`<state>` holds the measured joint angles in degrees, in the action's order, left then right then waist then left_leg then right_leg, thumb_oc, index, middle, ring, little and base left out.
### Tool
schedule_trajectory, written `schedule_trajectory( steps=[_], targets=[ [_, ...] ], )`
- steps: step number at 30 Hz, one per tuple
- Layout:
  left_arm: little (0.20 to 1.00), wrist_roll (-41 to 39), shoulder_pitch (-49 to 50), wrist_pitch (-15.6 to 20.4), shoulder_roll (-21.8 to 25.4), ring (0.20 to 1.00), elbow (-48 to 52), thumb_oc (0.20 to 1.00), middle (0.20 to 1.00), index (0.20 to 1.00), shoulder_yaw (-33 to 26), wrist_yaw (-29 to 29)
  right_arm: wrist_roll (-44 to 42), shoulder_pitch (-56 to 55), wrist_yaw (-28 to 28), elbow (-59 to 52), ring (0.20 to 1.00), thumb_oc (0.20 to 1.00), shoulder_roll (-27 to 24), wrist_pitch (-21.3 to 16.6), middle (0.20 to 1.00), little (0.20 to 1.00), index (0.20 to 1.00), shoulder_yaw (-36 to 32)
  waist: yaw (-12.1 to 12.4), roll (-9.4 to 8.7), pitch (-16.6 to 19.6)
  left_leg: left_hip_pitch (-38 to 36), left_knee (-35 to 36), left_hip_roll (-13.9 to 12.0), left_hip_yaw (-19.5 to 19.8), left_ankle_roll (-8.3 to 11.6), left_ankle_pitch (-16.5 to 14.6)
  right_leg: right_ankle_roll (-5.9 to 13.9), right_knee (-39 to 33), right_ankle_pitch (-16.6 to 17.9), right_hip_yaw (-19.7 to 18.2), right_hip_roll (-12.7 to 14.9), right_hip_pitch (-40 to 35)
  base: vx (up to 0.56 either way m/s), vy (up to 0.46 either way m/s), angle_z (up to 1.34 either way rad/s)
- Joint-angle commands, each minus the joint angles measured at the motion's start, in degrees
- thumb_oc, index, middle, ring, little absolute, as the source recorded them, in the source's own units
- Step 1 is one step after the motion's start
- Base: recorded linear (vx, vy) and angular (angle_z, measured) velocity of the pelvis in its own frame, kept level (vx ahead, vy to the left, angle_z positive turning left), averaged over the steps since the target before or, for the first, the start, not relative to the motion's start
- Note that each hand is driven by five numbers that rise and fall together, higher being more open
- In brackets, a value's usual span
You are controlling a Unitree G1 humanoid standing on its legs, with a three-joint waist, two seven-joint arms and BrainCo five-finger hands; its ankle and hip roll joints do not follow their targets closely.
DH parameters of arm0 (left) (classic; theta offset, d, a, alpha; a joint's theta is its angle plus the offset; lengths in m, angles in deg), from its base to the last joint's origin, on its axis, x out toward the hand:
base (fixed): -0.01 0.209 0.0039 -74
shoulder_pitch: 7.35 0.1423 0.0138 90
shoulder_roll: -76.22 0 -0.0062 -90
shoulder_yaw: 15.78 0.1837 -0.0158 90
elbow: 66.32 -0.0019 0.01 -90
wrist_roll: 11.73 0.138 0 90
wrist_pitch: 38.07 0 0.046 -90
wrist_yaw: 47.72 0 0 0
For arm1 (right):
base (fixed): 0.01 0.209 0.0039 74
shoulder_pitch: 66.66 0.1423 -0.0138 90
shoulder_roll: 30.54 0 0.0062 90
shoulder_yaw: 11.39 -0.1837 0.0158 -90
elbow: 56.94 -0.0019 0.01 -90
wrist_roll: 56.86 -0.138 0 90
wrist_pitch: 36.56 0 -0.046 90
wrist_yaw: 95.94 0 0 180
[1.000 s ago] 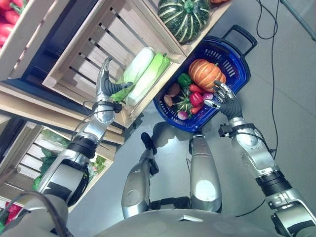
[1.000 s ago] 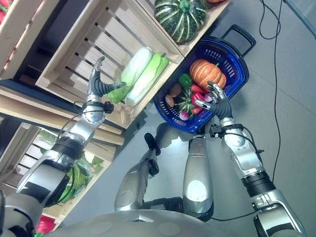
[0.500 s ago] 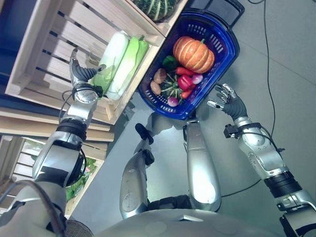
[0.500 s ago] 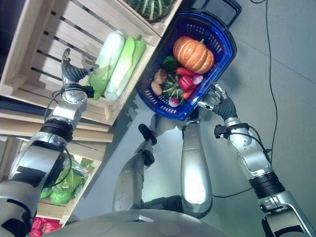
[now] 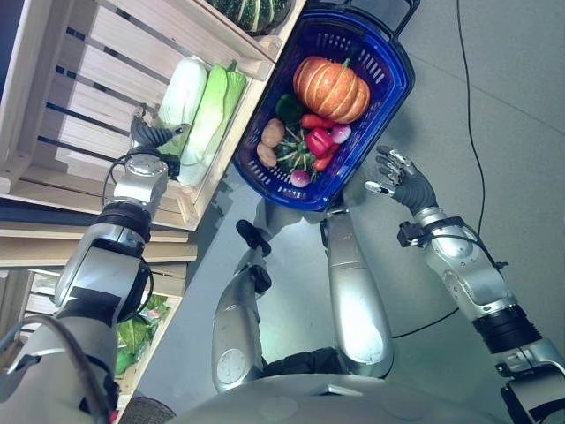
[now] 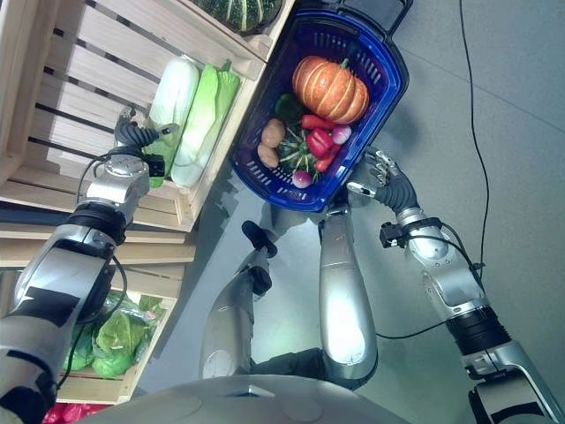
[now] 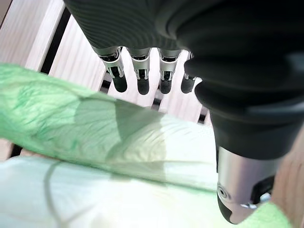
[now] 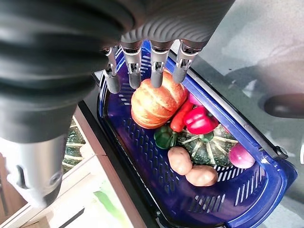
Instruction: Pick up fruits and vegetables into the basket
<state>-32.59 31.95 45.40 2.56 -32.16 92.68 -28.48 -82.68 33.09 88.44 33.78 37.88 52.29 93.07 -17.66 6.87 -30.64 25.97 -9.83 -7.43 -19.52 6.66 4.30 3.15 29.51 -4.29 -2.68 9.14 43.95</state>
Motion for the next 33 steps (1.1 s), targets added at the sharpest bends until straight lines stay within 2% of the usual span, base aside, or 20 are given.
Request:
schedule_trajectory(
  steps=[1, 8, 15, 21, 24, 28, 33],
  targets=[
    [1.000, -0.4, 1.1, -1.9, 4.4, 1.000, -4.3, 1.000, 1.000, 1.000, 0.5, -2.0, -1.0, 0.4, -0.4, -2.2, 1.000, 1.000, 1.9, -1.0, 1.000, 1.000, 1.000, 0.6, -1.6, -3.90, 0.8, 7.5, -12.9, -0.5, 1.2, 0.47, -5.2, 0.71, 0.1, -1.1, 0.8, -1.7, 0.3, 0.00, 0.000, 0.00],
    [1.000, -1.0, 1.4, -4.0, 3.7, 1.000, -6.6, 1.000, 1.000, 1.000, 0.5, -3.2, -1.8, 1.2, 0.8, -2.0, 1.000, 1.000, 2.2, -0.4, 1.000, 1.000, 1.000, 1.0, -1.6, -4.15, 0.8, 9.1, -13.6, -0.8, 0.9, 0.48, -5.3, 0.82, 0.0, -0.7, 0.8, -1.7, 1.7, 0.00, 0.000, 0.00],
    [1.000, -0.1, 1.5, -8.3, 3.9, 1.000, -11.1, 1.000, 1.000, 1.000, 0.0, -2.6, -3.1, 2.2, 1.6, -1.4, 1.000, 1.000, 2.7, -0.4, 1.000, 1.000, 1.000, 1.8, -1.4, -4.47, 0.8, 11.6, -14.4, -1.0, 1.0, 0.55, -5.2, 0.80, 0.2, -0.4, 0.5, -2.1, 3.7, 0.00, 0.000, -0.04],
    [1.000, -1.0, 1.0, -9.3, 3.9, 1.000, -13.4, 1.000, 1.000, 1.000, -0.4, -3.2, -4.3, 3.0, 1.6, -0.5, 1.000, 1.000, 2.6, -0.5, 1.000, 1.000, 1.000, 2.5, -1.4, -4.52, 0.8, 13.5, -15.0, -1.1, 1.0, 0.63, -5.1, 0.76, 0.3, -0.1, 0.2, -2.2, 5.3, 0.00, 0.004, -0.05],
    [1.000, -1.5, 0.0, -10.7, 3.8, 1.000, -14.6, 1.000, 1.000, 1.000, 0.3, -7.1, -4.6, 3.4, 1.9, -0.4, 1.000, 1.000, 2.7, -0.7, 1.000, 1.000, 1.000, 3.1, -1.5, -4.61, 0.8, 14.3, -15.3, -1.2, 1.1, 0.64, -5.2, 0.82, 0.4, 0.1, 0.0, -2.3, 6.0, 0.00, 0.000, 0.00],
    [1.000, -0.4, -0.1, -11.8, 3.2, 1.000, -14.5, 1.000, 1.000, 1.000, 2.6, -16.5, -4.9, 3.9, 1.2, -0.7, 1.000, 1.000, 2.3, -0.1, 1.000, 1.000, 1.000, 3.3, -1.9, -4.51, 0.8, 15.1, -15.6, -1.3, 1.0, 0.62, -5.4, 0.76, 0.5, 0.4, -0.4, -2.5, 6.9, 0.01, 0.015, -0.03],
    [1.000, -2.2, 0.4, -12.0, 1.9, 1.000, -12.7, 1.000, 1.000, 1.000, 3.8, -21.0, -4.4, 4.1, 0.8, -1.1, 1.000, 1.000, 2.2, 0.3, 1.000, 1.000, 1.000, 3.4, -2.3, -4.35, 0.8, 14.8, -15.6, -1.3, 0.8, 0.48, -5.6, 0.74, 0.6, 0.4, -0.8, -2.7, 6.9, 0.01, 0.008, -0.02]
  ],
)
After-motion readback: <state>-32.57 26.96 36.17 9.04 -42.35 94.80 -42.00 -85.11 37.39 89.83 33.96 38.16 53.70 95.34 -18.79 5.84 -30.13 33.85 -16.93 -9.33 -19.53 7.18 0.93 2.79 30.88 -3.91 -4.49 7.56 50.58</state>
